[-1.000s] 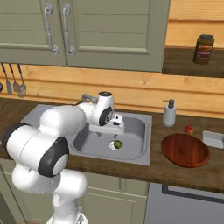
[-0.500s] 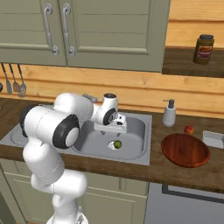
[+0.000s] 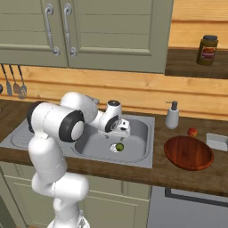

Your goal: Pick the lime from the sink and place it in the bowl. Then pick the bowl and place it in the microwave. Then close the microwave door and press the start button.

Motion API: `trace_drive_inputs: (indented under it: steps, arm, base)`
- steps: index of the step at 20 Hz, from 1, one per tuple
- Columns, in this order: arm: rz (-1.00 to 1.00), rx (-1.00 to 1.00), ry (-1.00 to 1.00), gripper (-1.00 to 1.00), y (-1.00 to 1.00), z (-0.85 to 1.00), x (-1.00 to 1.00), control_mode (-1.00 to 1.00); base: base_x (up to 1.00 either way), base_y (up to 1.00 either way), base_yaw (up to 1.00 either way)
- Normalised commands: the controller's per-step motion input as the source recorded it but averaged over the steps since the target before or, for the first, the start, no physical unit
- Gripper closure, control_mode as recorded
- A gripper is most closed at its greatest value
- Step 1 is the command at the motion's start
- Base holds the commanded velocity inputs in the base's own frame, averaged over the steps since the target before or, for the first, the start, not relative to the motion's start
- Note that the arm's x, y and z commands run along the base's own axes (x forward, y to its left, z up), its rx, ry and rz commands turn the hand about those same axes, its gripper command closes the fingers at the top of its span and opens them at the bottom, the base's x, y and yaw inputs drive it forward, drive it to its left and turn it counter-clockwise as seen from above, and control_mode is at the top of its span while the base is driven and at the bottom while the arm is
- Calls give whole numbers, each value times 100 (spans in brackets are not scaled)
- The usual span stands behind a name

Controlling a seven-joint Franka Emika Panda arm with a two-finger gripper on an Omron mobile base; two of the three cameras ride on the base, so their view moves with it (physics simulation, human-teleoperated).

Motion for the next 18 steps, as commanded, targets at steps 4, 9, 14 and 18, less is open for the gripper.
trace_drive_inputs:
  steps: [4, 9, 14, 18]
  arm:
    - [0, 0, -5, -100, 0, -40, 5, -100]
    - [0, 0, 0, -100, 2, -34, 31, -100]
    - [0, 0, 0, -100, 0, -23, 44, -100]
    - [0, 0, 0, -100, 0, -22, 50, -100]
  base:
    - [0, 0, 0]
    - [0, 0, 0]
    - [0, 0, 0]
    - [0, 0, 0]
